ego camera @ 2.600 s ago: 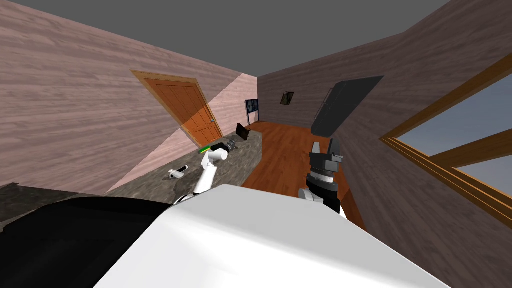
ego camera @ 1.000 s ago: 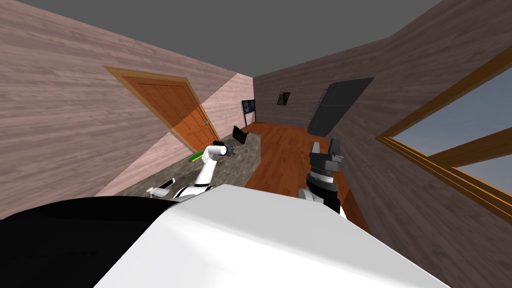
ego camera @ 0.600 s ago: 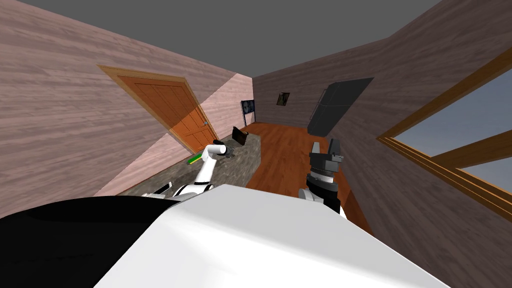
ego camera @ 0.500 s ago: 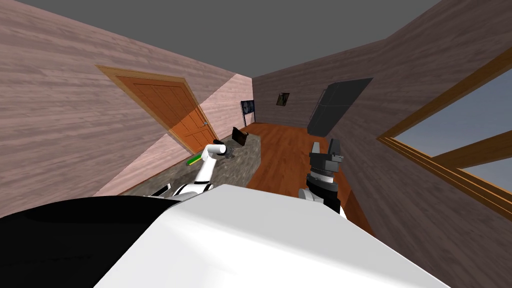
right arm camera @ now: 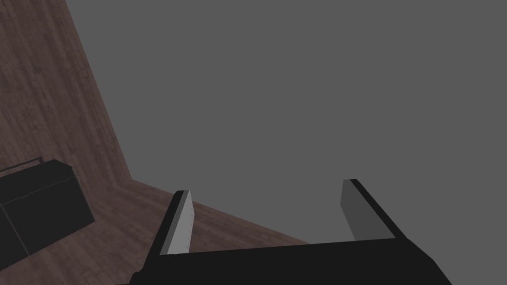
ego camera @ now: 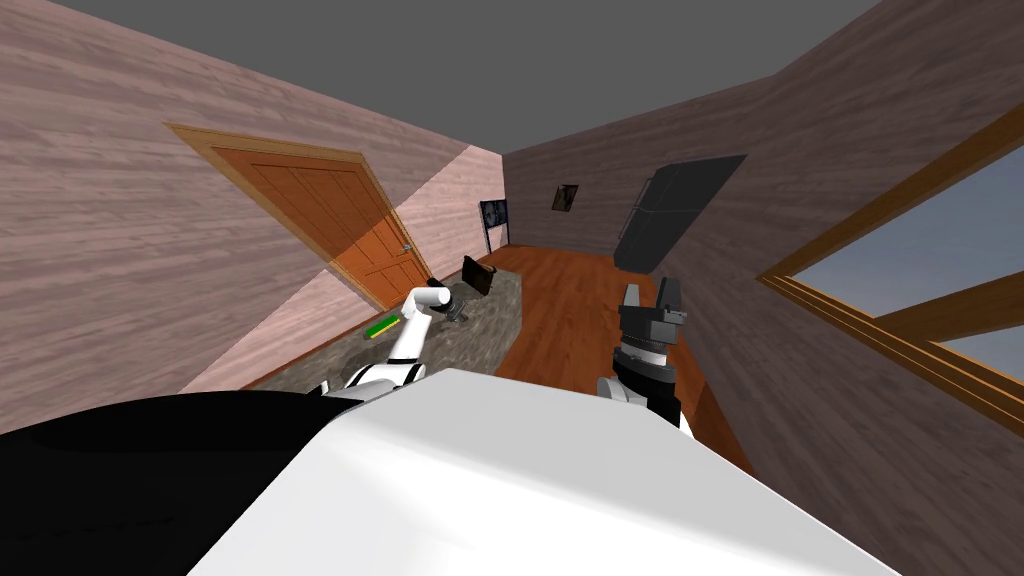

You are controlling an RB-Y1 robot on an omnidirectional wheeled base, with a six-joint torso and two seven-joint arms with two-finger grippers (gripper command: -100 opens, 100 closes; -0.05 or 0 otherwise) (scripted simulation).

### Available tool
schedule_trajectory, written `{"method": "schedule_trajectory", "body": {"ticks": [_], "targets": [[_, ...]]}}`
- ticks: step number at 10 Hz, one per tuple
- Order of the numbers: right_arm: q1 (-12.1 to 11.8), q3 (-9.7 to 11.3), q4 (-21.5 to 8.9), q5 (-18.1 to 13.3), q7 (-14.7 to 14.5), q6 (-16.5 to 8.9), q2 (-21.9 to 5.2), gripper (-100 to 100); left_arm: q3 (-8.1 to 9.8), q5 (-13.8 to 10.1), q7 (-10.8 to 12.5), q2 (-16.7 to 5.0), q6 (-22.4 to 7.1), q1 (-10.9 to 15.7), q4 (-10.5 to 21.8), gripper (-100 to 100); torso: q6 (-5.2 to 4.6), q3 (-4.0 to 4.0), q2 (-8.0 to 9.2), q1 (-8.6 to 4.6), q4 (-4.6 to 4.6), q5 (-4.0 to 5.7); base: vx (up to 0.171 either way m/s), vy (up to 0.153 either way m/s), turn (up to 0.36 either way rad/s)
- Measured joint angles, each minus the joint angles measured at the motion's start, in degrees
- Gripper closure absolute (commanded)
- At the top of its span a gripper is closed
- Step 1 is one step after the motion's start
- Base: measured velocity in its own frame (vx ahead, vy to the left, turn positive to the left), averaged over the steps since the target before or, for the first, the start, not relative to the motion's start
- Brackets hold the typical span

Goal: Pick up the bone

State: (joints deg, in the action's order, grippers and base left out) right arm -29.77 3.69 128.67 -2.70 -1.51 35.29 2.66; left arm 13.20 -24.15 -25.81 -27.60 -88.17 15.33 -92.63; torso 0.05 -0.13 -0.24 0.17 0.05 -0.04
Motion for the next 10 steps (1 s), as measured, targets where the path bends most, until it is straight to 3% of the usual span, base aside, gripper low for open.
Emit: {"method": "schedule_trajectory", "body": {"ticks": [10], "targets": [[0.0, 0.0, 0.0, 0.0, 0.0, 0.0, 0.0, 0, 0.78, -1.7, -3.8, -2.9, -14.0, 2.5, 5.8, -100, 0.01, -0.09, -0.14, 0.02, 0.04, -0.02, 0.087, 0.045, -0.021]]}}
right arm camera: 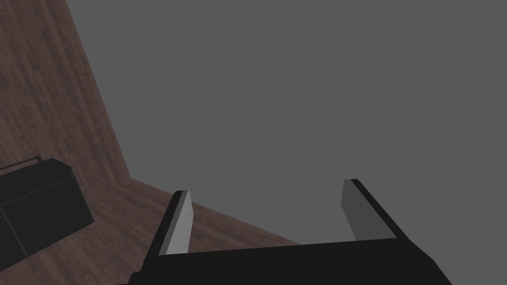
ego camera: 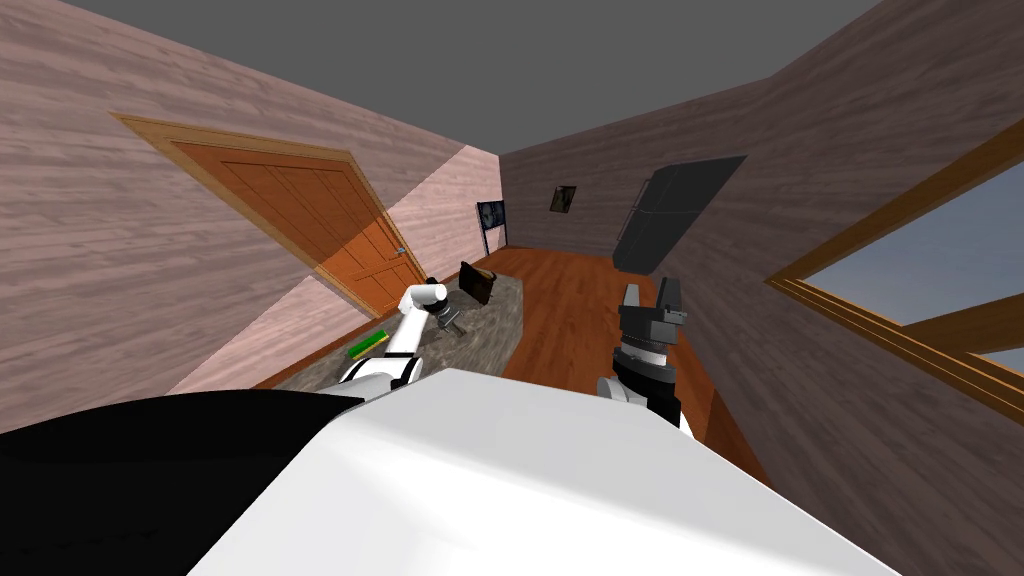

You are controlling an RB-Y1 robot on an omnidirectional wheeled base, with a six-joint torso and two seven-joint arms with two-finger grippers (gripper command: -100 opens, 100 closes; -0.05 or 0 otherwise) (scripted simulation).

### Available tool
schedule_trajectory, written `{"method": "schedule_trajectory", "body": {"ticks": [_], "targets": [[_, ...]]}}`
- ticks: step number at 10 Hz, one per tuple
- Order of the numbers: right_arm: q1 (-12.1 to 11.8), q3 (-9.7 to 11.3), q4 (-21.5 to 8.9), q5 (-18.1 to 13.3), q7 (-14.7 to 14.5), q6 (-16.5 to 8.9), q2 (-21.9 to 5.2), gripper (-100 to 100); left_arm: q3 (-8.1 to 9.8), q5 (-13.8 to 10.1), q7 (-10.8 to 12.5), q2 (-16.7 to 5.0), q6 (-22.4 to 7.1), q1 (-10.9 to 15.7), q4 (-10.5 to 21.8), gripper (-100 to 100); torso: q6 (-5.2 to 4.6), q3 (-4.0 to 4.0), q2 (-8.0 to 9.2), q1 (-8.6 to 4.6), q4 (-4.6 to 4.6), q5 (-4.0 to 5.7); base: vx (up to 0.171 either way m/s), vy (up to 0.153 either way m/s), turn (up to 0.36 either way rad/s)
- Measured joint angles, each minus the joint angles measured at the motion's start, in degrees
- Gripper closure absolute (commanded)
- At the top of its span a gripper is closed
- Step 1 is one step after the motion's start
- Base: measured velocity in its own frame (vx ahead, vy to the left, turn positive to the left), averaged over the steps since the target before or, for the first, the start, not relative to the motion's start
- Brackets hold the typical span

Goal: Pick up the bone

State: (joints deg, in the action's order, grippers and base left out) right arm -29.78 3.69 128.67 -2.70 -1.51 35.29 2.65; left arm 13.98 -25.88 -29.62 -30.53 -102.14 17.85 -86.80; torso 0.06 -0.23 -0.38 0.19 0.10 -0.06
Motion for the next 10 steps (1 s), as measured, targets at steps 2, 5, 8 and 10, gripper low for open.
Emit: {"method": "schedule_trajectory", "body": {"ticks": [2, 5, 8, 10], "targets": [[0.0, 0.0, 0.0, 0.0, 0.0, 0.0, 0.0, 0, 0.01, -0.1, -0.2, -0.2, -1.6, 0.0, 0.2, 0, 0.00, 0.11, 0.20, -0.07, -0.04, 0.01, 0.021, 0.015, -0.002], [0.0, 0.0, 0.0, 0.0, 0.0, 0.0, 0.0, 0, 0.69, -0.3, -0.9, -0.9, 0.4, -0.6, 2.5, -100, -0.02, 0.28, 0.49, -0.29, -0.10, 0.06, -0.026, -0.029, -0.123], [0.0, 0.0, 0.0, 0.0, 0.0, 0.0, 0.0, 0, 2.32, -1.1, -2.7, -2.7, 3.9, -1.2, 7.2, -100, -0.02, 0.31, 0.53, -0.36, -0.12, 0.08, -0.027, -0.037, -0.093], [0.0, 0.0, 0.0, 0.0, 0.0, 0.0, 0.0, 0, 2.35, -1.1, -2.8, -2.7, 4.2, -1.2, 7.4, 100, 0.01, 0.26, 0.44, -0.22, -0.10, 0.06, -0.003, 0.000, 0.007]]}}
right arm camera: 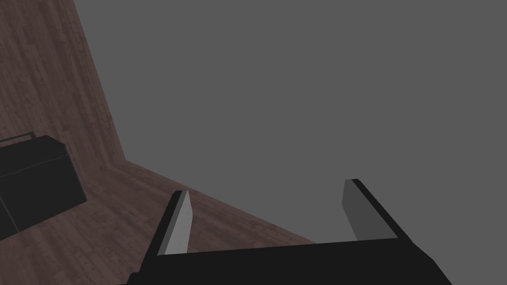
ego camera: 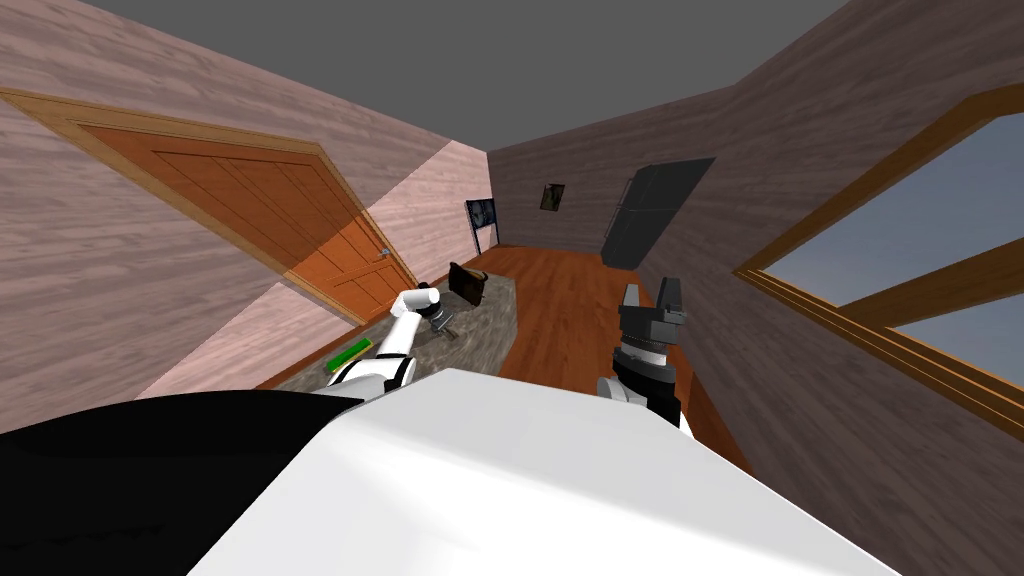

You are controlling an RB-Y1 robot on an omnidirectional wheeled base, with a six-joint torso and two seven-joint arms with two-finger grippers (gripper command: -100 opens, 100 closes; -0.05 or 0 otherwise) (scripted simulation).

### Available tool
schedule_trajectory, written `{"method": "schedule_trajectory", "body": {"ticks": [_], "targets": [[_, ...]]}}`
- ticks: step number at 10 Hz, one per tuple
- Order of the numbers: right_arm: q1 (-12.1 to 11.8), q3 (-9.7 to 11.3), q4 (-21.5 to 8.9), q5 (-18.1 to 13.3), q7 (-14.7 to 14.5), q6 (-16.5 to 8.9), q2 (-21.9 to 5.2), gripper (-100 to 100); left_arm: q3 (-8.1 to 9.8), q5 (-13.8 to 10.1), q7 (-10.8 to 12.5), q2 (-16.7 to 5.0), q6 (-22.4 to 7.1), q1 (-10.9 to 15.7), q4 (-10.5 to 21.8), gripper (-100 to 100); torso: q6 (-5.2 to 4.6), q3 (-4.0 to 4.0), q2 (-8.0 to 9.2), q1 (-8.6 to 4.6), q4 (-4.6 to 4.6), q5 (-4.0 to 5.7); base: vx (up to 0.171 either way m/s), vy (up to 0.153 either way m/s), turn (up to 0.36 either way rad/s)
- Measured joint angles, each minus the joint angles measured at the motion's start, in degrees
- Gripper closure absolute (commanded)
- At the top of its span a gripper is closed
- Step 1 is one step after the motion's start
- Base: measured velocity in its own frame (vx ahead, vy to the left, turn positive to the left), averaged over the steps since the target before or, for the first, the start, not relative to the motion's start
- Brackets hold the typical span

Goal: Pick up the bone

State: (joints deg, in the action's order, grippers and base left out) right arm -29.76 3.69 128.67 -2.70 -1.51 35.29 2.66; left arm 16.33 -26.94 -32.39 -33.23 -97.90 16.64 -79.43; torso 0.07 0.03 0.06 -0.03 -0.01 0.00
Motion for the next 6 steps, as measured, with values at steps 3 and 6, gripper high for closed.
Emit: {"method": "schedule_trajectory", "body": {"ticks": [3, 6], "targets": [[0.0, 0.0, 0.0, 0.0, 0.0, 0.0, 0.0, 0, 0.00, 0.0, 0.0, 0.0, 0.0, 0.0, 0.0, 100, -0.01, -0.03, -0.06, 0.05, 0.01, -0.02, 0.000, 0.000, -0.004], [0.0, 0.0, 0.0, 0.0, 0.0, 0.0, 0.0, 0, -0.35, 0.2, 0.2, 0.4, -0.5, 0.2, -0.7, 100, 0.04, -0.04, -0.08, 0.15, 0.00, -0.02, 0.015, 0.022, 0.090]]}}
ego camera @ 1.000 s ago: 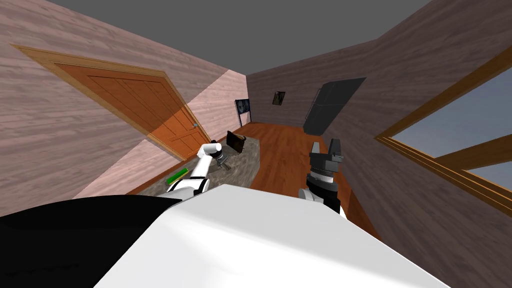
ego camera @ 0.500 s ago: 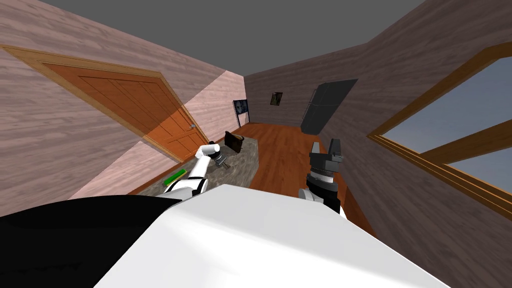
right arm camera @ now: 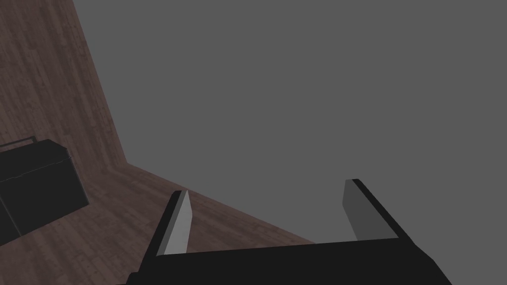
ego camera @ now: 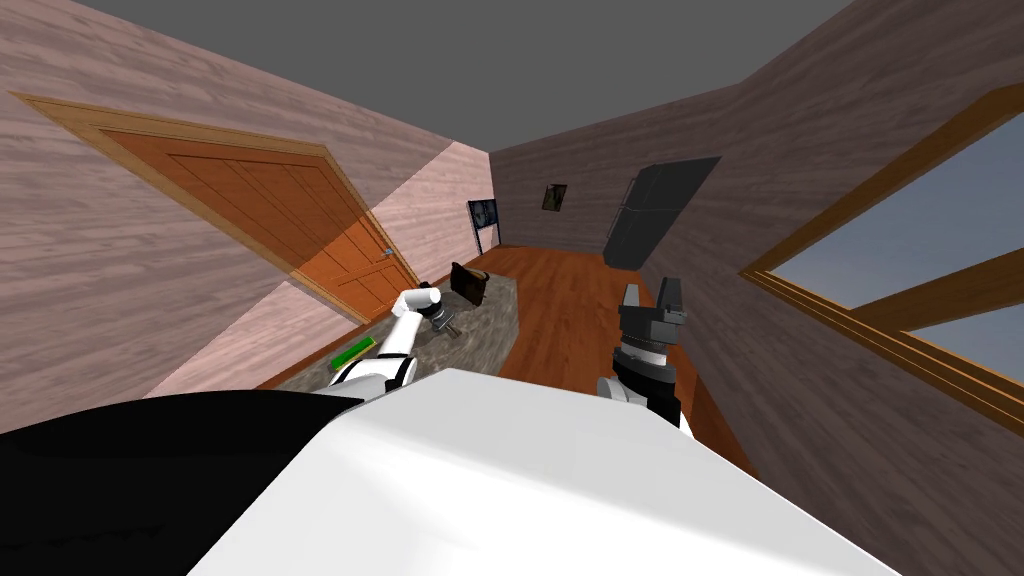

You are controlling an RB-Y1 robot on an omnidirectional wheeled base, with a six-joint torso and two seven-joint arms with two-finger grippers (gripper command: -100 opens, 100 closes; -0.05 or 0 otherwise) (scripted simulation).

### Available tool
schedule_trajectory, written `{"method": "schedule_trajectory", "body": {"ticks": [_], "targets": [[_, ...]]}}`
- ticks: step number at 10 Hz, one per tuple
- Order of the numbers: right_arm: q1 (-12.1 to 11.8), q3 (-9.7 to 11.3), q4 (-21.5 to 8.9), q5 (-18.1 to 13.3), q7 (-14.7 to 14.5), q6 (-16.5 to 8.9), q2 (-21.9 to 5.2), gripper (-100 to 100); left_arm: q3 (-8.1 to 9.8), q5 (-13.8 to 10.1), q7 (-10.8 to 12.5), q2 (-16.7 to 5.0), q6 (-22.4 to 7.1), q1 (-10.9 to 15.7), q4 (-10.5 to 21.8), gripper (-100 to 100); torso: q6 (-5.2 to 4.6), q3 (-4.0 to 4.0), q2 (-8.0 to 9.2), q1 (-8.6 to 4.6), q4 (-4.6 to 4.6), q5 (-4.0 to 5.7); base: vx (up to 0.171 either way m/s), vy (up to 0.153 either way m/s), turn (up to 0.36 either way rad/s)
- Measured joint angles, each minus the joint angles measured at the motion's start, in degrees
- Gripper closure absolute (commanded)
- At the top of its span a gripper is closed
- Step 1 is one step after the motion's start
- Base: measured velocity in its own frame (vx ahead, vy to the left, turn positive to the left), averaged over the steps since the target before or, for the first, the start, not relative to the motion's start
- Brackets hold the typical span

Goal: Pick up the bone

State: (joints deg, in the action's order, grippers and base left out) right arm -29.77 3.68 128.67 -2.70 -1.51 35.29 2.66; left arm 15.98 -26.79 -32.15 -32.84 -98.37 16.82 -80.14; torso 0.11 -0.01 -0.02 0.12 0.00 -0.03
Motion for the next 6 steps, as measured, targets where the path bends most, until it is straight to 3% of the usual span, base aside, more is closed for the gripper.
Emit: {"method": "schedule_trajectory", "body": {"ticks": [5, 6], "targets": [[0.0, 0.0, 0.0, 0.0, 0.0, 0.0, 0.0, 0, -1.48, 0.6, 1.7, 1.5, -4.2, 0.9, -4.9, 100, -0.05, -0.01, -0.01, -0.04, 0.00, -0.01, 0.019, 0.025, 0.058], [0.0, 0.0, 0.0, 0.0, 0.0, 0.0, 0.0, 0, -1.51, 0.6, 1.8, 1.5, -4.3, 1.0, -5.0, 0, -0.04, 0.00, 0.02, -0.07, 0.00, -0.01, 0.000, 0.000, 0.000]]}}
